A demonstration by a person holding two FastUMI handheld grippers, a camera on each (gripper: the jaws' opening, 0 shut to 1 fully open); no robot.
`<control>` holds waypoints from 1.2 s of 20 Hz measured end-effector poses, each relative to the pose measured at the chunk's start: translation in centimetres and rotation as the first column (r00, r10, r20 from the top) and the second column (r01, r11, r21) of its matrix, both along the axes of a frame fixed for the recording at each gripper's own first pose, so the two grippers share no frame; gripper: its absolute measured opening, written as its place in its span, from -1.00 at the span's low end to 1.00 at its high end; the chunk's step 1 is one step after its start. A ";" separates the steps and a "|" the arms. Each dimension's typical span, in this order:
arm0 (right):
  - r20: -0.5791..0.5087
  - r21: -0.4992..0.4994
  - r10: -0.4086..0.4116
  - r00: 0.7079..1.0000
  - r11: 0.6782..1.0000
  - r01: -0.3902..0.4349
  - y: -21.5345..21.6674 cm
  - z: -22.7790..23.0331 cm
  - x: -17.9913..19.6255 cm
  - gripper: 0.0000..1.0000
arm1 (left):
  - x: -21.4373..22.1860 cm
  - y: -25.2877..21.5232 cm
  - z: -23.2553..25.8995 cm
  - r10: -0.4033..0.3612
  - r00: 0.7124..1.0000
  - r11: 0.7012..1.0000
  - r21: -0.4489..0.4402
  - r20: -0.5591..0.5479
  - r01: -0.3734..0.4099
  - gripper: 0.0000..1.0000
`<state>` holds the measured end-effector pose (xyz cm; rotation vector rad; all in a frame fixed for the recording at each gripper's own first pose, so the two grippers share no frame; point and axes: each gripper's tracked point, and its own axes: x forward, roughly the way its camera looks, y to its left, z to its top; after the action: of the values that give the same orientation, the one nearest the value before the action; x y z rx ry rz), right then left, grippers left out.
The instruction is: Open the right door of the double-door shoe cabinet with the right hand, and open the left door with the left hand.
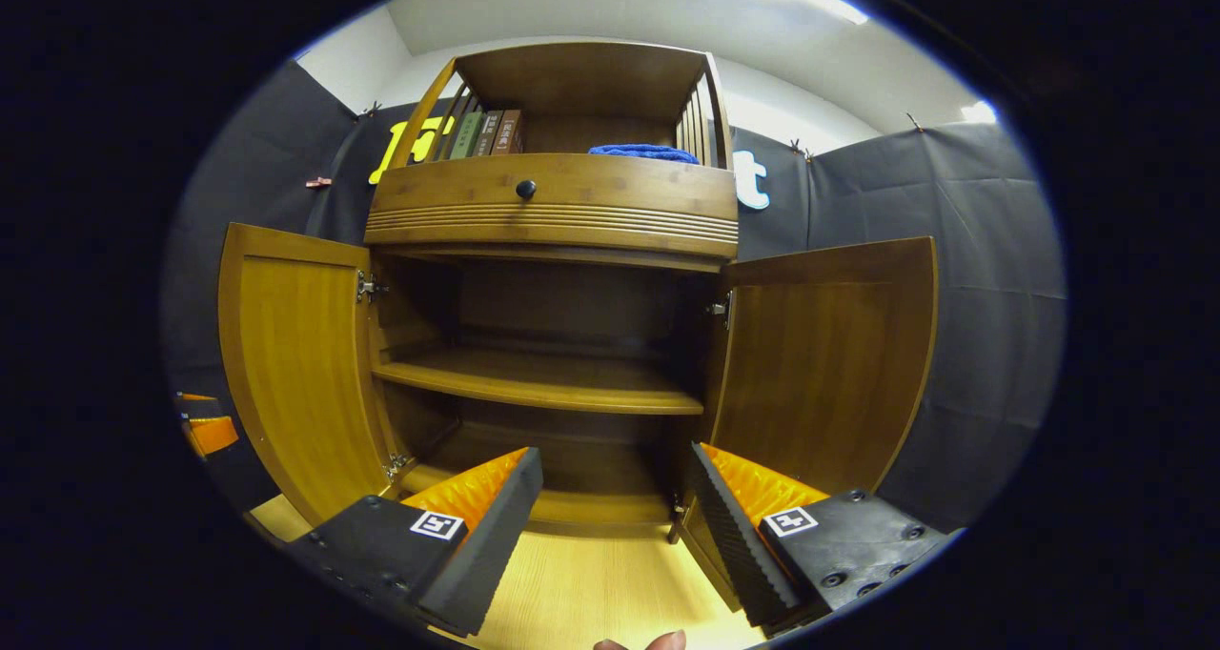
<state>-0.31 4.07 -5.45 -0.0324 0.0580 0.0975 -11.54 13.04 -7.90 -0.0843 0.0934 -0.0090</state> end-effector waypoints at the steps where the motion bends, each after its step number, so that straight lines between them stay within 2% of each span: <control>1: 0.001 0.003 0.010 1.000 1.000 -0.010 -0.3 0.1 0.1 0.96 | -0.2 -0.9 0.7 0.005 1.000 1.000 -0.007 0.014 -0.004 0.88; 4: 0.018 0.015 0.049 0.999 0.999 -0.049 -1.7 0.5 -1.2 0.96 | -0.9 -4.2 2.4 0.011 0.999 0.999 -0.032 0.039 -0.009 0.89; 6: 0.027 0.020 0.068 0.997 0.997 -0.069 -3.1 0.8 -2.0 1.00 | -1.7 -6.3 2.9 0.030 0.999 0.999 -0.012 0.034 -0.030 0.89; 10: 0.050 0.026 0.104 0.993 0.994 -0.106 -6.1 2.1 -4.0 0.96 | -3.4 -10.5 3.7 0.066 0.998 0.997 0.030 0.011 -0.067 0.89; 13: 0.052 0.019 0.101 0.994 0.995 -0.102 -8.0 1.9 -5.3 0.92 | -4.8 -13.7 3.6 0.045 0.999 0.999 0.028 -0.001 -0.045 0.89; 14: 0.054 0.029 0.088 0.995 0.996 -0.090 -8.6 2.1 -5.9 0.96 | -5.1 -14.5 3.7 0.030 1.000 0.999 0.039 -0.004 -0.030 0.89; 17: 0.059 0.039 0.045 0.997 0.998 -0.048 -9.8 2.6 -7.1 1.00 | -5.9 -15.8 3.7 -0.019 1.000 0.999 0.036 -0.012 0.019 0.89; 18: 0.066 0.037 0.036 0.997 0.999 -0.038 -10.0 2.9 -7.6 0.90 | -6.0 -15.9 3.8 -0.029 1.000 0.999 0.023 -0.012 0.029 0.89; 22: 0.056 0.033 0.026 0.998 0.999 -0.028 -9.5 2.5 -9.0 1.00 | -6.6 -14.5 3.5 -0.003 1.000 1.000 0.007 -0.013 0.003 0.89; 24: 0.065 0.033 0.028 0.997 0.999 -0.030 -9.0 2.8 -9.8 0.96 | -6.9 -14.1 3.3 0.006 1.000 1.000 0.011 -0.018 -0.006 0.89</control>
<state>-10.07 -4.96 -2.61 -0.0029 -0.0089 0.1264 -18.40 -1.03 -4.60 -0.0734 0.1116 -0.0021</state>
